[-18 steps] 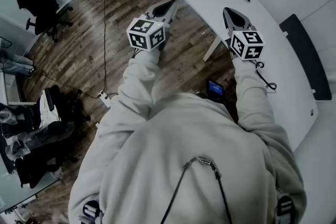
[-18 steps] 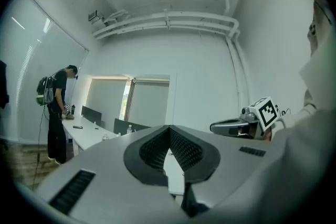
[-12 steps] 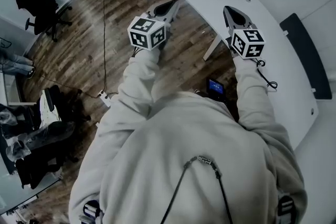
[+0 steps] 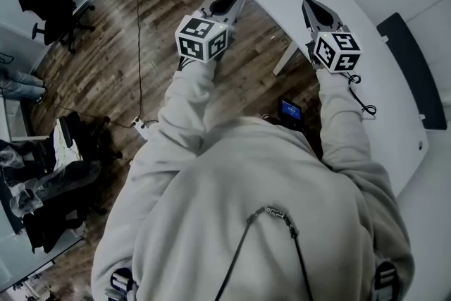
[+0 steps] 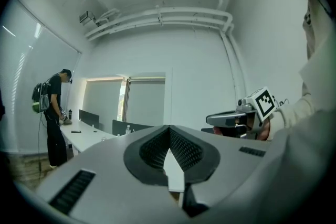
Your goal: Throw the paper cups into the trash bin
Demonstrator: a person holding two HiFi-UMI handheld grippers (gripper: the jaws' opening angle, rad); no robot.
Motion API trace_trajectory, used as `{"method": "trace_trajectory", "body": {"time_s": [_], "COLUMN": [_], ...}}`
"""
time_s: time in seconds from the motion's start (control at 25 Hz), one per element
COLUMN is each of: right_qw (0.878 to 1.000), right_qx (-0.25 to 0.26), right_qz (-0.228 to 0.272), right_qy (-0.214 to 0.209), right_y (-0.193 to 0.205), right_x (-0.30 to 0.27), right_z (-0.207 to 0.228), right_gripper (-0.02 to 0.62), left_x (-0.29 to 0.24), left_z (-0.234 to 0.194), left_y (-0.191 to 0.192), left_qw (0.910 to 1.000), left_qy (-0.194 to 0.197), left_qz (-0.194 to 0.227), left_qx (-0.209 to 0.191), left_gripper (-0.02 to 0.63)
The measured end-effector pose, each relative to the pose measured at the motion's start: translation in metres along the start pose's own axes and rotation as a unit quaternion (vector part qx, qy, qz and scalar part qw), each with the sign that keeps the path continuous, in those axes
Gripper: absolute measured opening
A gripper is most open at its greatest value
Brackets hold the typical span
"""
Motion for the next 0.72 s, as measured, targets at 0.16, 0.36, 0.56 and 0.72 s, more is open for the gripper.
{"method": "trace_trajectory", "body": {"time_s": [0.16, 0.36, 0.56, 0.72], "right_qw": [1.000, 1.000, 1.000, 0.999], "right_qx": [0.003, -0.011, -0.023, -0.020], "right_qz": [-0.006, -0.009, -0.020, -0.035], "right_qy": [-0.003, 0.000, -0.009, -0.017], "right_y": [0.004, 0.015, 0.029, 0.048], "right_x": [0.005, 0.011, 0.009, 0.014], "right_z": [0.004, 0.017, 0.030, 0.046], "right_gripper": [0.017, 0.017, 0.017, 0.017], "left_x": [-0.001, -0.009, -0.030, -0.060], "left_z": [0.005, 0.010, 0.014, 0.018], "left_y": [-0.001, 0.005, 0.023, 0.043], "left_qw": [0.9999, 0.9996, 0.9989, 0.9979], "left_qy": [0.010, 0.015, 0.020, 0.021], "left_qz": [0.001, 0.000, -0.018, -0.032], "left_qx": [0.005, 0.023, 0.037, 0.052], "left_gripper": [0.003, 0.003, 0.003, 0.003]}}
Point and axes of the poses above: the fingertips, and each gripper's own axes: x backward along the fingers, z to its right, y out of its underside, the point moved 1 cm from there along x, backward along the fingers, and after that the axes turned 15 degrees about x, right-handed, at the moved point
